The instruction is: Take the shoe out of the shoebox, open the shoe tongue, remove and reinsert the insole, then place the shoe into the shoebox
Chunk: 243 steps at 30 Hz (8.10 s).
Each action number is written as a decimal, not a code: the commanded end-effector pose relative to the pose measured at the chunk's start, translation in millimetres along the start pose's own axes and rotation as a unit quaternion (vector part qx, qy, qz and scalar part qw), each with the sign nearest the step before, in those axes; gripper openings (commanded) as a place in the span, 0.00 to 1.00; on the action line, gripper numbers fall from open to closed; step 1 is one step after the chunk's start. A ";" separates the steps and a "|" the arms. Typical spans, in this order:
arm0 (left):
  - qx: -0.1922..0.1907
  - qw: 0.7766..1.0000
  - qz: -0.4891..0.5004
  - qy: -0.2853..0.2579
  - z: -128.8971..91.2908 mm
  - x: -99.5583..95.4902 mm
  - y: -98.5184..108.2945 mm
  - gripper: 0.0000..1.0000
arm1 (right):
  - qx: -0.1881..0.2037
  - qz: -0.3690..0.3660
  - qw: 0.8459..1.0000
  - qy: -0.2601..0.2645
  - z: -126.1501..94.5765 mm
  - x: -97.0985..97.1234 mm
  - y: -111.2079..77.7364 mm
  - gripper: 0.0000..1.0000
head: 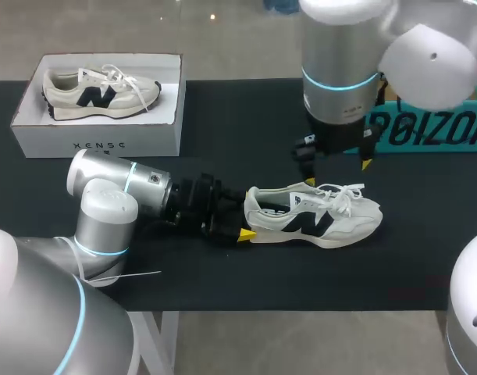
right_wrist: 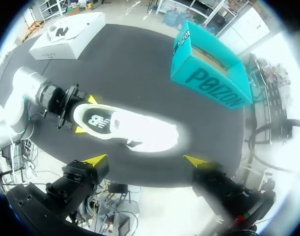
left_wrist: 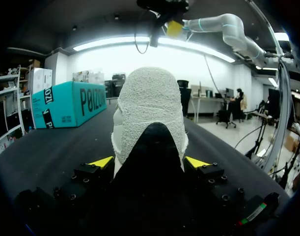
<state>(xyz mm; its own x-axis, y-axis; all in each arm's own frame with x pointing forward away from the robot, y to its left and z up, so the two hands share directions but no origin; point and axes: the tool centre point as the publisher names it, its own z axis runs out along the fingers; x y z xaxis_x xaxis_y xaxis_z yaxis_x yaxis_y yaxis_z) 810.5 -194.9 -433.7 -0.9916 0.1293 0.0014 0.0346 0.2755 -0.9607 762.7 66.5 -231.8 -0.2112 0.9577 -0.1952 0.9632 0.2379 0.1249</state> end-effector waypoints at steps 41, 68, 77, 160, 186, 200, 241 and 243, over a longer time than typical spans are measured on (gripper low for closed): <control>0.000 1.000 0.000 0.000 0.5 -1.2 1.6 0.00 | 0.054 0.102 0.988 -0.101 101.5 69.5 23.4 1.00; 0.000 1.000 0.000 0.000 0.5 -1.2 1.6 0.00 | 0.041 0.110 0.978 -0.172 133.0 57.1 27.4 1.00; 0.000 1.000 0.000 0.000 0.5 -1.2 1.6 0.00 | 0.042 0.115 0.975 -0.185 138.6 45.4 23.4 1.00; 0.000 1.000 0.000 0.000 0.5 -1.2 1.6 0.00 | 0.022 0.176 0.982 -0.065 86.9 -20.8 17.1 0.00; 0.000 1.000 0.000 0.000 0.5 -1.2 1.6 0.00 | 0.035 0.124 0.989 0.068 59.2 -30.2 20.8 1.00; 0.000 1.000 0.000 0.000 0.5 -1.2 1.6 0.00 | 0.017 -0.579 0.780 0.236 -17.8 18.4 4.9 1.00; 0.000 1.000 0.000 0.000 0.5 -1.2 1.6 0.00 | 0.068 -0.658 0.726 0.189 -2.7 70.1 28.0 0.00; 0.000 1.000 0.000 0.000 0.5 -1.2 1.6 0.00 | 0.065 -0.655 0.729 0.187 2.9 71.3 31.3 0.00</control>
<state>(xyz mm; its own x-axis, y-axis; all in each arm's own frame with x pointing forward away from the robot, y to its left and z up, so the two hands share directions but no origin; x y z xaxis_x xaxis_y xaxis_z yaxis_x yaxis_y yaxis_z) 810.6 -194.8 -433.7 -0.9916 0.1293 0.0014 0.0346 0.2756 -0.9607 770.1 125.6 -238.2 -0.9786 -0.1031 0.1778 -0.0961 0.9942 0.0476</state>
